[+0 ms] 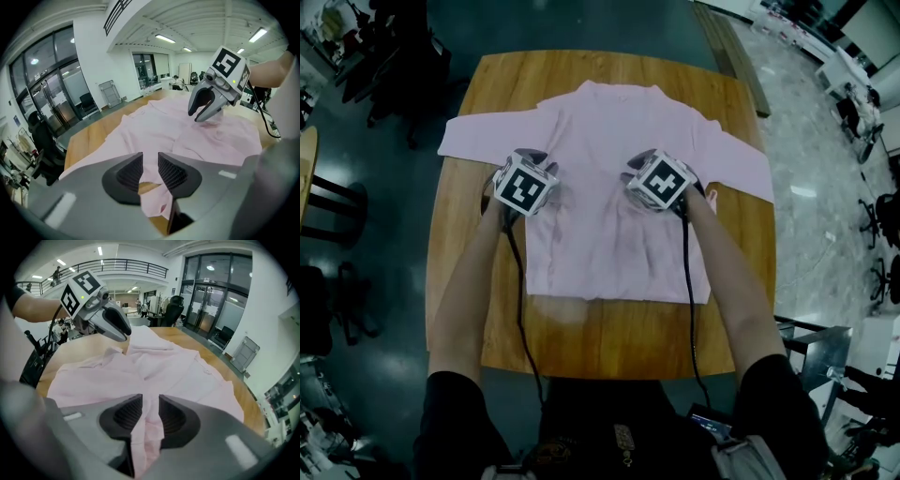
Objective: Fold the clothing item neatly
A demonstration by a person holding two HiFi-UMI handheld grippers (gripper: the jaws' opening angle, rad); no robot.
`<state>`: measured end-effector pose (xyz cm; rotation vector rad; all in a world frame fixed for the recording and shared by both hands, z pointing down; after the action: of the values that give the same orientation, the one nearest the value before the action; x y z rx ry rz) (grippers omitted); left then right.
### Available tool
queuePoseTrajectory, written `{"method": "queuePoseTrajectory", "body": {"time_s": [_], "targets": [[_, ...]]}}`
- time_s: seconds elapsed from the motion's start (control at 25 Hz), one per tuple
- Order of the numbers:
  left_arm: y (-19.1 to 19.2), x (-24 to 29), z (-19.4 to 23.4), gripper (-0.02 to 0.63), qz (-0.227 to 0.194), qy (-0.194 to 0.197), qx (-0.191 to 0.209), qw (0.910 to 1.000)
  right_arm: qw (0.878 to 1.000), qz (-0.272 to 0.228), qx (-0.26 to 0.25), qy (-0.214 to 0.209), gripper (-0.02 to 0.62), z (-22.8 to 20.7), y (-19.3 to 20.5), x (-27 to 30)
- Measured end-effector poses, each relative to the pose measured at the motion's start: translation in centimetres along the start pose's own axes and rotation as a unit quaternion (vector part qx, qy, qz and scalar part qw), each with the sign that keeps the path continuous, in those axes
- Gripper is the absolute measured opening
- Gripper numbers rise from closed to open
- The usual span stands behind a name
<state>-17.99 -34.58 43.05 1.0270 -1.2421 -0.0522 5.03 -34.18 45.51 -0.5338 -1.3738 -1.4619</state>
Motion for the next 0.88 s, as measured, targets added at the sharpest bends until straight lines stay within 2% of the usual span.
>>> {"method": "queuePoseTrajectory", "body": {"time_s": [0.12,0.2,0.36,0.48,0.56,0.72,0.76,0.8,0.88], "targets": [[1.6,-1.6,1.0,0.103,0.010,-0.012,0.001,0.9999,0.999,-0.032,0.006,-0.026,0.109,0.6,-1.1,-0.4],[3.1,-2.4,1.3,0.101,0.024,-0.006,-0.004,0.9997,0.998,-0.048,0.006,-0.037,0.132,1.2,-1.8,-0.8],[5.7,-3.0,0.2,0.101,0.059,0.051,-0.017,0.9968,0.997,-0.067,0.004,-0.034,0.133,2.3,-3.5,-1.1],[6.3,-3.3,-0.6,0.115,0.066,0.089,-0.008,0.9938,0.996,-0.072,-0.005,-0.044,0.133,3.6,-5.1,-0.4],[6.8,-2.8,-0.7,0.130,0.070,0.101,-0.008,0.9924,0.996,-0.076,-0.010,-0.053,0.133,4.6,-6.0,0.3],[6.8,-0.9,-0.6,0.130,0.066,0.088,0.009,0.9939,0.994,-0.082,-0.010,-0.068,0.133,6.8,-6.7,1.1],[6.8,-0.4,-0.7,0.119,0.069,0.088,0.015,0.9936,0.994,-0.082,-0.009,-0.070,0.133,7.2,-6.6,1.2],[6.8,0.0,-0.6,0.068,0.073,0.087,0.021,0.9933,0.994,-0.083,-0.007,-0.072,0.133,7.5,-6.4,1.3],[6.4,0.5,0.0,0.054,0.074,0.080,0.031,0.9936,0.994,-0.082,-0.005,-0.074,0.132,7.8,-6.0,1.4]]}}
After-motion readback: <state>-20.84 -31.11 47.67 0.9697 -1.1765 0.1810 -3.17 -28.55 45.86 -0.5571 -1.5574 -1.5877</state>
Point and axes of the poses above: the fingertips, and each gripper's own axes: x forward along the fingers, z to its left, y out of its underside, the point moved 10 cm from there along -x, backward along the fingers, and after that the axes turned 15 degrees about -x, right-handed, at the moved point
